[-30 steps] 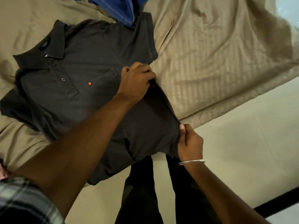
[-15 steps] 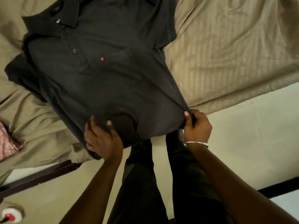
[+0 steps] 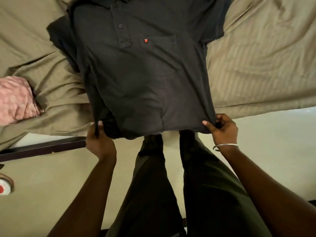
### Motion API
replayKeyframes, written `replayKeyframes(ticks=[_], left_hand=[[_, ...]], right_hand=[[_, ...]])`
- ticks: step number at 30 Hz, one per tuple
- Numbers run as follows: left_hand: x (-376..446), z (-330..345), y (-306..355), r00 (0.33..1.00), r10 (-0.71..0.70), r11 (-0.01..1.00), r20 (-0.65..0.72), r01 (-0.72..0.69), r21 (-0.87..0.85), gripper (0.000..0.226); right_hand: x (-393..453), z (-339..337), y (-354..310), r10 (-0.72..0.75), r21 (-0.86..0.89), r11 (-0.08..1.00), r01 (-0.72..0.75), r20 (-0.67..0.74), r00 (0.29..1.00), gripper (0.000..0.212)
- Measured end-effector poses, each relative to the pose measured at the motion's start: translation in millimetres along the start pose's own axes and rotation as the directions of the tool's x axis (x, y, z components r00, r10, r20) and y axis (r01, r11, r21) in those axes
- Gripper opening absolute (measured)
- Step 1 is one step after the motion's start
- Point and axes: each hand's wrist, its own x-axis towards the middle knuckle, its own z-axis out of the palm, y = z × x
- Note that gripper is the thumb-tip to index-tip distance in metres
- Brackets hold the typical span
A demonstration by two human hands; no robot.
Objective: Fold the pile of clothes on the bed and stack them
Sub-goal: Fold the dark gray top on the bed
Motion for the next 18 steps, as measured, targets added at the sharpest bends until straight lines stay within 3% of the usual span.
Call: replayKeyframes(ticks=[2,4,7,9,10,12,14,16,18], left_hand=[[6,-10,-3,0.993,-0.034,0.995,-0.110,0.023,-0.097,0.033],[13,-22,-12,0.991,-0.086,0.992,-0.104,0.076,-0.100,0.035],[22,-41,-30,0.971,-0.121,0.991,0.208,0.130,-0.032,0.033],[23,-48,-34,0.899,-0.094,0.985,0.427,0.023,0.169,0.050],[23,-49,-37,0.886,-0.071,0.961,0.458,-0.062,0.269,0.062],[18,-47,-38,0.934,-0.030,0.927,0.356,-0.108,0.359,0.062],[11,-45,-38,0.980,0.018,0.951,0.197,-0.078,0.299,0.043],[8,-43,-45,0.999,0.000,0.974,0.050,-0.012,0.227,0.025],[11,-42,-54,0.996,-0.057,0.981,-0.064,0.068,0.183,0.017]], right_hand=[[2,-5,6,0.036,0.096,0.995,-0.023,-0.125,0.991,0.024],[0,-8,11,0.066,0.160,0.987,-0.033,-0.204,0.977,0.025],[-6,-6,14,0.089,0.169,0.984,-0.057,-0.191,0.977,0.009],[-7,-1,12,0.084,0.144,0.988,-0.059,-0.174,0.981,0.006],[-6,2,12,0.086,0.130,0.989,-0.065,-0.155,0.984,0.008],[-6,4,11,0.107,0.124,0.988,-0.095,-0.092,0.990,0.014],[-10,3,13,0.114,0.090,0.990,-0.109,-0.057,0.992,0.016],[-13,-2,16,0.066,0.000,0.998,-0.067,-0.129,0.989,0.017],[-17,-7,17,0.043,0.021,0.999,-0.040,-0.187,0.981,0.015]])
